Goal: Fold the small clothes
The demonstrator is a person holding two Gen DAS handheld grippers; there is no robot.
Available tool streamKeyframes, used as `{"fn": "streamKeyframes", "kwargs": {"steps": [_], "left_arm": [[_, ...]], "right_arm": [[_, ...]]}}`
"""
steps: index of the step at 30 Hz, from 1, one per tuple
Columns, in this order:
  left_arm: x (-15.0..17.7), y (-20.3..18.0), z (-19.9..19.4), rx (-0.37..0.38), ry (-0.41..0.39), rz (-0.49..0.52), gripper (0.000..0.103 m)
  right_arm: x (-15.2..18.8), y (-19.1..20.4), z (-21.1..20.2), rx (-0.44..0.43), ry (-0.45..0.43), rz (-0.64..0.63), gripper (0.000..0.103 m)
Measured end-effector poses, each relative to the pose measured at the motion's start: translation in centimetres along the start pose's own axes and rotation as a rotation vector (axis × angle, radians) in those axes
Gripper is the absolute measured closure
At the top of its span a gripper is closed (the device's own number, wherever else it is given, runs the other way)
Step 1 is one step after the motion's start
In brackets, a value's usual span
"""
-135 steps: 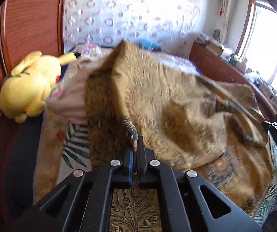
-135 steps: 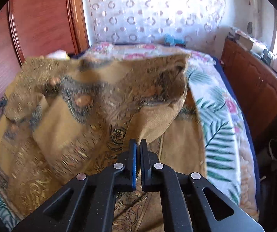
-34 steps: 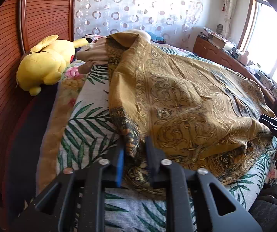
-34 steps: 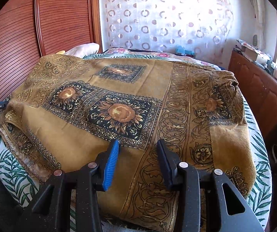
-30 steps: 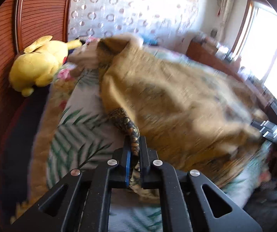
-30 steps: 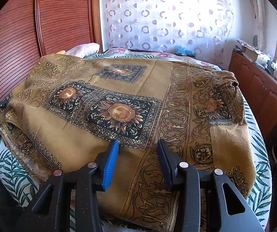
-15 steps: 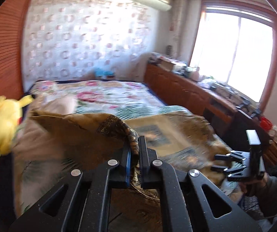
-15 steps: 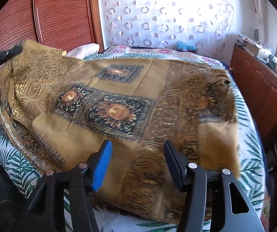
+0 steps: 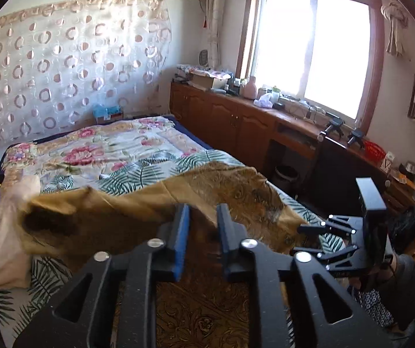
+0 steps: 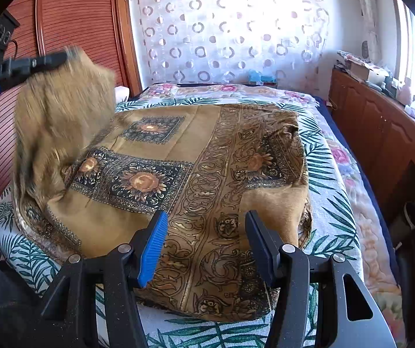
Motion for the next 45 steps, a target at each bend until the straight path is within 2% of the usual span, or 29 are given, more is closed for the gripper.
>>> {"fn": "streamKeyframes", "kwargs": {"steps": [2,7,13,15,16,18,19,20,25,28,30,34,36,38,41,45], "left_arm": [[0.7,0.5,-0.2,-0.01,0.004,-0.004,0.061],[2.2,2.4,-0.4,-0.083,0.024,-0.018,0.06],[4.4,4.6,-0.3,-0.133,0.059,-0.053,0.06],[5.3,5.4,-0.4,-0.146,0.07,-0.069,0.057],[5.8,5.7,-0.3,-0.15,0.072,-0.077,0.05],[6.3,6.2,-0.4,-0.16,0.077,-0.088,0.045],[6.6,6.5,-0.5,-0.167,0.078,-0.094,0.031],[7.0,6.8,-0.6,-0.173,0.075,-0.1,0.022],[8.2,8.4,-1.4,-0.196,0.072,-0.136,0.022],[8.7,9.1,-1.7,-0.213,0.078,-0.154,0.022],[9.0,9.4,-1.7,-0.22,0.082,-0.16,0.022],[9.5,9.9,-1.8,-0.232,0.088,-0.172,0.022],[9.9,10.1,-1.9,-0.234,0.089,-0.178,0.022],[9.9,10.1,-1.9,-0.238,0.09,-0.183,0.022],[9.8,10.0,-1.9,-0.236,0.084,-0.184,0.022],[9.4,9.7,-2.1,-0.236,0.071,-0.178,0.022]], "right_arm": [[-0.2,0.1,0.4,-0.002,0.001,0.001,0.046],[-0.9,0.4,1.2,-0.023,0.0,0.007,0.046],[-3.3,2.3,3.2,-0.053,-0.001,-0.046,0.045],[-4.0,3.3,3.9,-0.067,-0.001,-0.068,0.045],[-4.4,3.9,4.2,-0.077,-0.002,-0.082,0.045],[-4.8,4.9,4.8,-0.098,-0.001,-0.102,0.045],[-5.1,5.5,5.1,-0.11,0.002,-0.111,0.045],[-5.2,6.0,5.4,-0.122,0.006,-0.119,0.045],[-5.8,7.8,8.1,-0.146,0.053,-0.183,0.045],[-6.0,8.4,10.4,-0.163,0.12,-0.223,0.045],[-5.9,8.9,11.7,-0.144,0.148,-0.248,0.045],[-6.1,8.7,13.3,-0.147,0.172,-0.24,0.046],[-6.3,8.7,13.6,-0.155,0.172,-0.242,0.076],[-6.5,8.4,13.2,-0.139,0.145,-0.247,0.093],[-7.5,7.9,11.0,-0.176,0.061,-0.206,0.095],[-8.4,6.5,8.0,-0.149,-0.03,-0.165,0.095]]}}
Point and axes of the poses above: each gripper's, at about its wrist camera, not at the fingertips, and z roughly the way its jaws point, y to its left, x to its underside, the point moved 5 cm from there along z, roughly the way its jaws point, and after that the axes turned 1 degree about -x, right-handed, at the moved point
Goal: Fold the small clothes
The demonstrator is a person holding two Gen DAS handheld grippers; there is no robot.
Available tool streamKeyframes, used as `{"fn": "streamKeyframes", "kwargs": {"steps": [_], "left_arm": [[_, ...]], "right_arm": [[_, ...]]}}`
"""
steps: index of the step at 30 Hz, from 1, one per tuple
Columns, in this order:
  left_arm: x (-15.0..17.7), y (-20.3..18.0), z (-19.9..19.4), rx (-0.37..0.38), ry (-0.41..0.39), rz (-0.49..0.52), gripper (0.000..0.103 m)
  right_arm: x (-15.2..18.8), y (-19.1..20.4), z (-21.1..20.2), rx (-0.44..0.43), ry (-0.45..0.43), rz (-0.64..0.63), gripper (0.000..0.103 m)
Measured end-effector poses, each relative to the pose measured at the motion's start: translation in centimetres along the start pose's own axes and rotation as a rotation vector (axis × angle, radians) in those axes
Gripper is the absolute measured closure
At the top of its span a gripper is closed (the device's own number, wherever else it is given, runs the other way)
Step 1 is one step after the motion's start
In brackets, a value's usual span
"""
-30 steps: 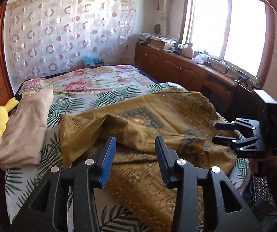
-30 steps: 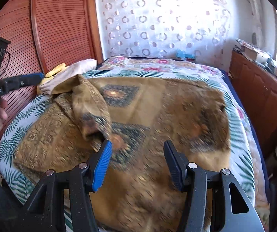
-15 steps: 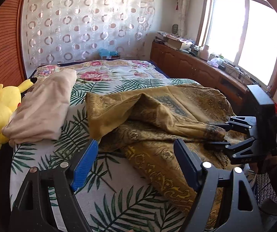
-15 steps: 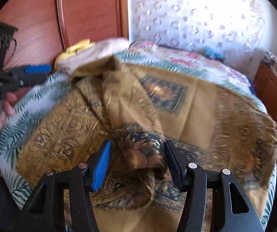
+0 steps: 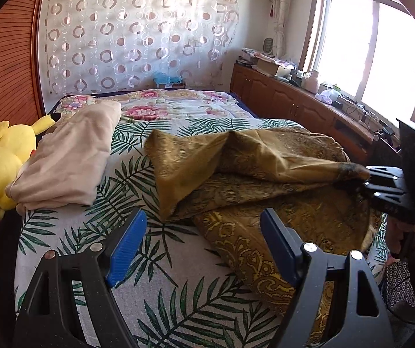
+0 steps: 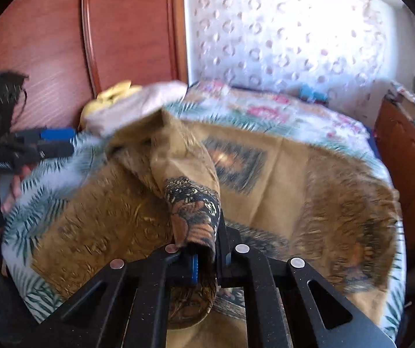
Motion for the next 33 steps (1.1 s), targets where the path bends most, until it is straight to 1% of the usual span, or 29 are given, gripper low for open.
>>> {"fn": "streamKeyframes", "kwargs": {"steps": [2,4,9,12,14,17,18,20,23,25,28,30,33], "left_arm": [[-0.3,-0.2,-0.2,0.001,-0.008,0.004,0.022],[-0.5,-0.6,-0.4,0.004,-0.017,0.009,0.022],[-1.1,-1.6,-0.7,0.006,-0.035,0.028,0.022],[-1.5,-2.0,-0.7,0.008,-0.045,0.034,0.022],[-1.7,-2.3,-0.6,0.008,-0.05,0.036,0.022],[-2.0,-2.9,-0.4,0.007,-0.048,0.049,0.022],[-2.0,-3.1,-0.4,0.006,-0.048,0.053,0.022],[-2.1,-3.4,-0.3,0.008,-0.045,0.059,0.022],[-2.2,-4.0,-0.2,0.004,-0.045,0.071,0.022],[-2.3,-4.3,-0.4,0.007,-0.05,0.079,0.022],[-2.5,-4.5,-0.6,0.006,-0.058,0.085,0.022],[-2.4,-4.5,-0.6,0.009,-0.062,0.082,0.022],[-2.2,-4.6,-0.4,0.01,-0.06,0.078,0.022]], "right_arm": [[0.1,-0.9,-1.7,0.017,-0.027,0.014,0.095],[0.3,-2.0,-3.0,0.061,-0.044,0.021,0.095],[2.4,-5.4,-5.9,0.16,-0.048,0.066,0.095],[4.6,-7.0,-6.7,0.194,-0.015,0.121,0.095],[6.2,-7.6,-6.4,0.194,0.031,0.151,0.095],[7.4,-8.0,-5.6,0.186,0.069,0.176,0.094],[7.8,-7.9,-5.4,0.187,0.08,0.177,0.089],[7.6,-7.8,-5.8,0.187,0.081,0.18,0.087],[7.0,-7.7,-7.0,0.179,0.05,0.187,0.086],[6.7,-8.0,-8.0,0.197,0.029,0.183,0.083],[6.2,-7.6,-9.9,0.214,-0.012,0.176,0.073],[5.6,-7.0,-11.1,0.224,-0.041,0.157,0.059],[4.2,-5.7,-11.3,0.217,-0.068,0.117,0.058]]}}
Point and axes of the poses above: each gripper's, at about its wrist camera, not at the fingertips, and z roughly the way its jaws point, y to its left, x to its underside, the point moved 5 cm from there along z, roughly the way its jaws point, and after that the axes turned 1 degree about -x, right-handed, at the moved point
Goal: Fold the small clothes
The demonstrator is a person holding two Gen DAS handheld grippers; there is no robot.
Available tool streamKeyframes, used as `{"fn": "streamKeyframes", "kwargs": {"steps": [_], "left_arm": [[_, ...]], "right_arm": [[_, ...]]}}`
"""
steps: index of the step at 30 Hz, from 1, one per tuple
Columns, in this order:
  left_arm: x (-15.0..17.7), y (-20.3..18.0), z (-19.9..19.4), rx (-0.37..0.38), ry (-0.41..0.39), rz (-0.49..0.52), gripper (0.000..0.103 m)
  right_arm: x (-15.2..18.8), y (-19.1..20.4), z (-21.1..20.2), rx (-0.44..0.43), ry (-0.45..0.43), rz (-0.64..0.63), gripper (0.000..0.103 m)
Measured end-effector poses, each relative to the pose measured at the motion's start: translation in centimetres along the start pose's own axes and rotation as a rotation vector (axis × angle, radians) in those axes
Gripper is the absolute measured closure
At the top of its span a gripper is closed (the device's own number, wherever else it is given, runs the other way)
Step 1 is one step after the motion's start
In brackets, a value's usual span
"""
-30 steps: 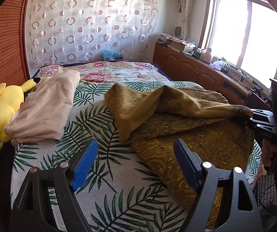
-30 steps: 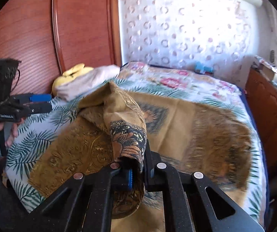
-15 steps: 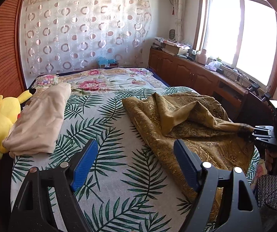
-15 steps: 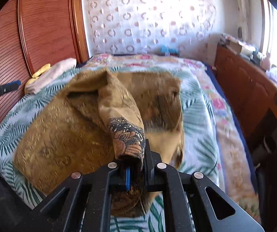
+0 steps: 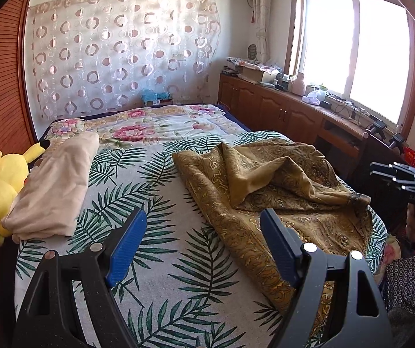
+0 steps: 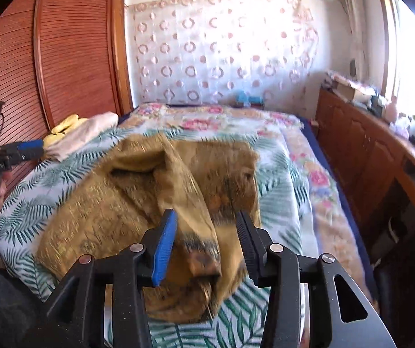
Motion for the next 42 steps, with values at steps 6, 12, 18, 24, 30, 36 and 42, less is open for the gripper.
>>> {"fn": "streamKeyframes", "kwargs": {"steps": [6,12,18,24,30,36,42], "left_arm": [[0.6,0.4,0.4,-0.004,0.013,-0.018,0.022],[1.1,0.9,0.1,-0.009,0.016,-0.031,0.022],[1.9,1.6,0.3,-0.008,0.025,-0.054,0.022],[2.5,2.3,0.1,-0.014,0.029,-0.067,0.022],[3.1,2.3,0.3,-0.004,0.039,-0.079,0.022],[3.6,2.2,0.5,-0.004,0.05,-0.074,0.022],[3.8,2.2,0.4,0.003,0.05,-0.083,0.022]], "right_arm": [[-2.0,4.0,3.6,-0.081,0.01,-0.075,0.058],[-3.7,8.7,8.0,-0.224,0.048,-0.088,0.058],[-4.2,11.3,13.5,-0.263,0.152,-0.093,0.058],[-4.0,11.8,17.9,-0.276,0.276,-0.041,0.058],[-5.1,12.9,20.1,-0.298,0.297,-0.062,0.058],[-6.2,12.3,20.5,-0.244,0.245,-0.121,0.098],[-11.1,6.5,18.1,-0.104,0.127,-0.098,0.098]]}}
Point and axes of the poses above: each gripper's, at about its wrist camera, not at the fingertips, and z roughly the way its jaws point, y to its left, x to its underside, the point moved 5 cm from there along z, roughly the way its jaws point, and after that the axes turned 1 degree about -x, right-handed, at the moved point
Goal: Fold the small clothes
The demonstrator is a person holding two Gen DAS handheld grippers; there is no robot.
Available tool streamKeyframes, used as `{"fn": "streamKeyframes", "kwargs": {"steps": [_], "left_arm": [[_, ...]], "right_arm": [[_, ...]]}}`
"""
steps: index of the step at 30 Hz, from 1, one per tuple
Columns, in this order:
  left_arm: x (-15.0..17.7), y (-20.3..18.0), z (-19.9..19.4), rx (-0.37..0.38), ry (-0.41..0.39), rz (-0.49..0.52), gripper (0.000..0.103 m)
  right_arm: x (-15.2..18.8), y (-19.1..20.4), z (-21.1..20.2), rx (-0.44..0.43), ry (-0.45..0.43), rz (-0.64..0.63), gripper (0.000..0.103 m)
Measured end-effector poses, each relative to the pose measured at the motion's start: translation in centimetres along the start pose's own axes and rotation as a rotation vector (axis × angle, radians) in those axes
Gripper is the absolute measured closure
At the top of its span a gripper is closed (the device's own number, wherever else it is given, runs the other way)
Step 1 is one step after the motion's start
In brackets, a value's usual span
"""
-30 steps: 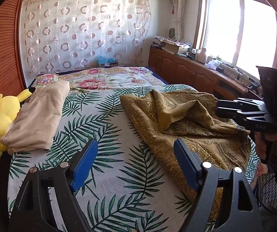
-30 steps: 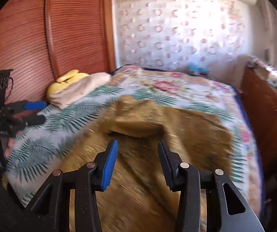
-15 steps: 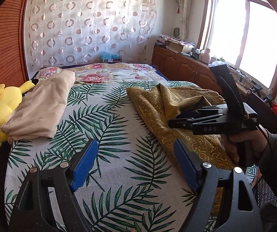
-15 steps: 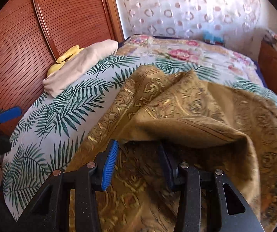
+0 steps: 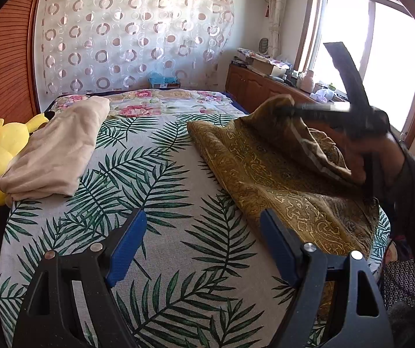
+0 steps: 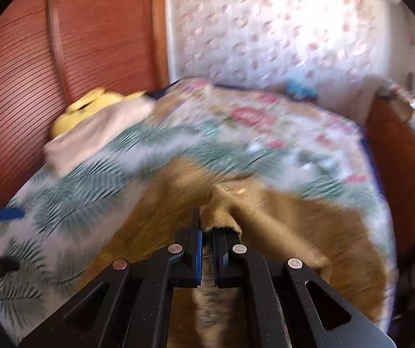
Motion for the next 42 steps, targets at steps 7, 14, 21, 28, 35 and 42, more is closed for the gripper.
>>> {"fn": "streamKeyframes", "kwargs": {"steps": [7,14,21,28,35,42], "left_arm": [[0.2,-0.6,0.2,0.009,0.009,0.008,0.022],[0.3,-1.2,0.5,0.015,0.017,0.011,0.022],[0.1,-2.1,1.0,0.025,0.028,0.03,0.022],[0.1,-3.0,1.7,0.035,0.044,0.044,0.022],[-0.7,-3.8,2.8,0.045,0.053,0.074,0.022],[-3.4,-4.4,4.7,0.064,0.055,0.106,0.022]], "right_arm": [[-2.4,-8.0,-1.2,0.18,0.025,0.094,0.076],[-0.2,-7.7,-1.3,0.202,0.047,0.092,0.056],[3.6,-5.5,-0.9,0.16,0.139,-0.005,0.056],[4.5,-8.0,0.1,0.089,0.205,0.051,0.069],[3.1,-9.3,-3.6,0.123,0.07,0.061,0.097],[3.5,-9.9,-2.8,0.142,0.142,0.053,0.068]]}}
Point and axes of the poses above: each gripper's, at about its wrist camera, not at the fingertips, and z roughly the way its jaws point, y to its left, x to its underside, the point moved 5 cm from there along z, roughly the way its jaws point, and after that the axes turned 1 degree about -x, right-handed, at the moved point
